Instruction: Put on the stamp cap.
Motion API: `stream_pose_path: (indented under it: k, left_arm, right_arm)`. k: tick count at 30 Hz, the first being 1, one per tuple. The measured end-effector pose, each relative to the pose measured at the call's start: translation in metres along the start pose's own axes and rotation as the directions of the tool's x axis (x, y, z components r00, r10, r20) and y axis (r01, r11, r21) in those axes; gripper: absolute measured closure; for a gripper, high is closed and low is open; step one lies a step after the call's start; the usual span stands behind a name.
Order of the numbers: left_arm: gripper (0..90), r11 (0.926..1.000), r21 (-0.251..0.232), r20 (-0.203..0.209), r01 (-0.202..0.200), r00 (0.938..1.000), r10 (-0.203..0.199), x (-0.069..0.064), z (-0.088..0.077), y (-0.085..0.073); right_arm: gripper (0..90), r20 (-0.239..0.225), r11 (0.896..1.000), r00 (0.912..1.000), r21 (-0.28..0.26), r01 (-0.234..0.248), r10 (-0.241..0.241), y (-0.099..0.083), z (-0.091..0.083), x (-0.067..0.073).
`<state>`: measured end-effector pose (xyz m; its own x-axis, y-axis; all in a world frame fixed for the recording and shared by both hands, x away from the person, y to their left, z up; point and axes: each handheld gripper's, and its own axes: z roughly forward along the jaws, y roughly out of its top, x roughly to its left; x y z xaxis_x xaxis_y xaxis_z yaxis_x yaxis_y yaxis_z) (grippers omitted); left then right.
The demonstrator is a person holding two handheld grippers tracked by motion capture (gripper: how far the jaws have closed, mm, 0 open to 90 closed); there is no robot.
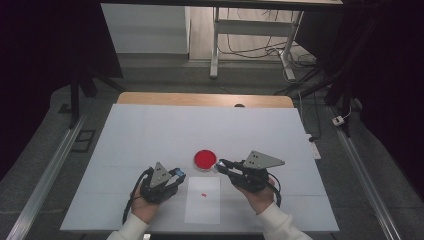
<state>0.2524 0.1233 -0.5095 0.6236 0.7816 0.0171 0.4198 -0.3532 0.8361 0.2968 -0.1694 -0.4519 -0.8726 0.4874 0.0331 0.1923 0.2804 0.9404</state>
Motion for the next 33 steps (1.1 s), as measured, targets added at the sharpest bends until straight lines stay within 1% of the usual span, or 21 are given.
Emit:
stream_pose_path:
  k: [7, 15, 25, 30, 33]
  left_arm:
    - [65.7, 1.0, 0.002, 0.024, -0.009, 0.9997, 0.009, -0.007, 0.007, 0.003]
    - [65.7, 0.9997, 0.009, 0.041, -0.024, 0.9989, 0.024, -0.014, 0.013, 0.004]
    - [65.7, 0.9989, 0.003, 0.039, -0.046, 0.9982, 0.046, -0.023, 0.019, 0.006]
    - [65.6, 0.9983, 0.006, 0.043, -0.057, 0.9975, 0.057, -0.028, 0.023, 0.007]
    - [65.6, 0.998, 0.007, 0.042, -0.063, 0.9972, 0.062, -0.03, 0.025, 0.007]
  right_arm:
    - [75.1, -0.001, 1.0, 1.0, 0.008, 0.004, -0.004, -0.002, 0.0, 0.003]
    - [75.1, 0.0, 1.0, 1.0, 0.003, 0.009, -0.009, -0.001, 0.0, 0.005]
    - [75.1, -0.003, 1.0, 1.0, -0.008, 0.005, -0.005, 0.0, 0.001, 0.008]
    - [75.1, -0.008, 1.0, 0.9999, -0.006, 0.009, -0.009, 0.001, 0.003, 0.011]
    - [75.1, -0.008, 1.0, 1.0, -0.001, 0.001, -0.001, 0.001, 0.004, 0.012]
